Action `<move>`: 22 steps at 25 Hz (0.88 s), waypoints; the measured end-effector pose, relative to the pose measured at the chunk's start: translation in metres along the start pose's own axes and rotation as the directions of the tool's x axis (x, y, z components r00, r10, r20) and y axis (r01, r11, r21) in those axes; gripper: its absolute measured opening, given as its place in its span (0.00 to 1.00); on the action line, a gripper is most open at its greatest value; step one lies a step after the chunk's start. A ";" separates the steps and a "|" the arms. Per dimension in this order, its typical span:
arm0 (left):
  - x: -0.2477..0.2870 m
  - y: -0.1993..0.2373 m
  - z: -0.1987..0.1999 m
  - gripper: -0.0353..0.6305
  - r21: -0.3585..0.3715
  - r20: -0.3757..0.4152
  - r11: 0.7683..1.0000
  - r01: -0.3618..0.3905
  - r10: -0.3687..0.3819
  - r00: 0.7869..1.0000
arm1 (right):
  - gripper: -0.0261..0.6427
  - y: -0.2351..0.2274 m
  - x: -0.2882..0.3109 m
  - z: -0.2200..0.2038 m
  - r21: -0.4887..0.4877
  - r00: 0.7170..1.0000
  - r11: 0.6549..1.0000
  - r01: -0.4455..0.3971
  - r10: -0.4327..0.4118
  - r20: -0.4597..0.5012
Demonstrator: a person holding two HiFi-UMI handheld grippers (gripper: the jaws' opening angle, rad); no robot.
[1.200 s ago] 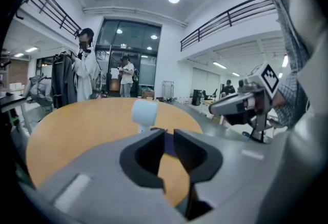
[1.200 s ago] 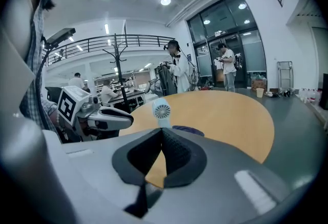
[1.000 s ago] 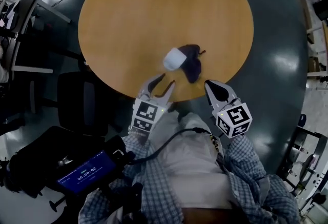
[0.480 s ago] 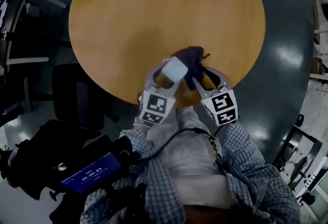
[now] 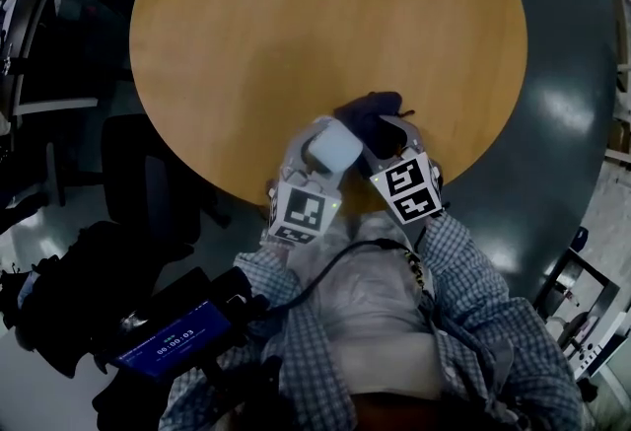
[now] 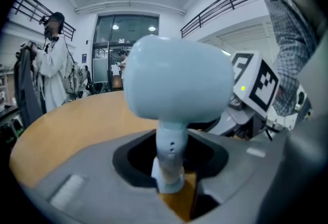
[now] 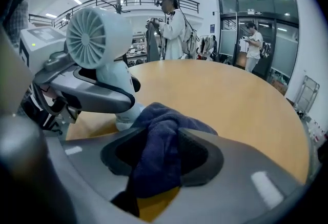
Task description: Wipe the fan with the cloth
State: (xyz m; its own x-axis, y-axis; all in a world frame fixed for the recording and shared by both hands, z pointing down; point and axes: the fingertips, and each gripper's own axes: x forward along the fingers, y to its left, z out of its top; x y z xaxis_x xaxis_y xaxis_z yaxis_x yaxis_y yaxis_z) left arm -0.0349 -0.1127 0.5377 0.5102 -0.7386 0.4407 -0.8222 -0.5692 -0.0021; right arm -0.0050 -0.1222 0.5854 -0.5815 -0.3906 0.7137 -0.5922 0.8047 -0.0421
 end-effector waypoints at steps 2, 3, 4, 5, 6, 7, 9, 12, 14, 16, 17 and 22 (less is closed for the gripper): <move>0.000 -0.001 -0.001 0.27 0.010 -0.012 1.000 -0.006 0.006 1.000 | 0.30 -0.001 0.000 0.000 -0.039 1.000 0.999 0.005 -0.006 -0.019; 0.000 -0.001 -0.002 0.27 0.012 -0.020 1.000 -0.008 0.008 1.000 | 0.27 -0.001 0.000 0.000 -0.042 1.000 0.999 0.003 -0.004 -0.020; 0.001 -0.002 -0.003 0.27 0.015 -0.028 1.000 -0.008 0.009 1.000 | 0.23 -0.001 -0.001 0.001 -0.032 1.000 0.999 -0.003 0.003 -0.014; 0.001 -0.002 -0.003 0.27 0.018 -0.035 1.000 -0.008 0.008 0.999 | 0.19 -0.001 -0.001 0.001 -0.011 1.000 1.000 -0.011 0.011 -0.004; 0.000 -0.002 -0.003 0.27 0.020 -0.040 1.000 -0.007 0.008 0.999 | 0.18 -0.001 -0.003 0.002 0.016 1.000 1.000 -0.017 0.017 0.009; 0.000 -0.001 -0.001 0.27 0.023 -0.042 1.000 -0.008 0.009 0.999 | 0.17 -0.003 -0.006 0.003 0.039 1.000 0.999 -0.020 0.019 0.021; -0.001 0.002 0.004 0.27 0.033 -0.046 0.999 -0.013 0.014 0.999 | 0.17 -0.011 -0.014 0.006 0.065 0.999 0.998 -0.013 0.010 0.045; -0.006 0.005 0.013 0.27 0.056 -0.049 0.998 -0.014 0.017 0.999 | 0.17 -0.023 -0.037 0.028 0.108 0.994 0.994 0.007 -0.019 0.111; -0.011 0.008 0.020 0.26 0.070 -0.045 0.997 -0.016 0.019 0.999 | 0.17 -0.026 -0.057 0.051 0.131 0.983 0.991 0.009 -0.032 0.179; -0.015 0.010 0.028 0.26 0.095 -0.040 0.995 -0.021 0.024 0.999 | 0.17 -0.024 -0.077 0.079 0.134 0.966 0.991 -0.011 -0.023 0.256; -0.017 0.011 0.033 0.27 0.112 -0.038 0.993 -0.023 0.027 0.999 | 0.17 -0.020 -0.086 0.093 0.125 0.956 0.992 -0.028 -0.010 0.292; -0.021 0.005 0.059 0.27 0.166 -0.017 0.985 -0.036 0.039 0.999 | 0.17 0.022 -0.132 0.151 0.003 0.898 0.993 -0.115 0.103 0.429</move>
State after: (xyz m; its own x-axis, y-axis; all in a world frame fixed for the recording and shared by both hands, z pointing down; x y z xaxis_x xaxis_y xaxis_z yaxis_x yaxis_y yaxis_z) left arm -0.0353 -0.1213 0.4751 0.4732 -0.7540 0.4556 -0.7866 -0.5945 -0.1669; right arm -0.0255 -0.1206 0.3847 -0.8221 -0.4593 0.3364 -0.5226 0.8432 -0.1259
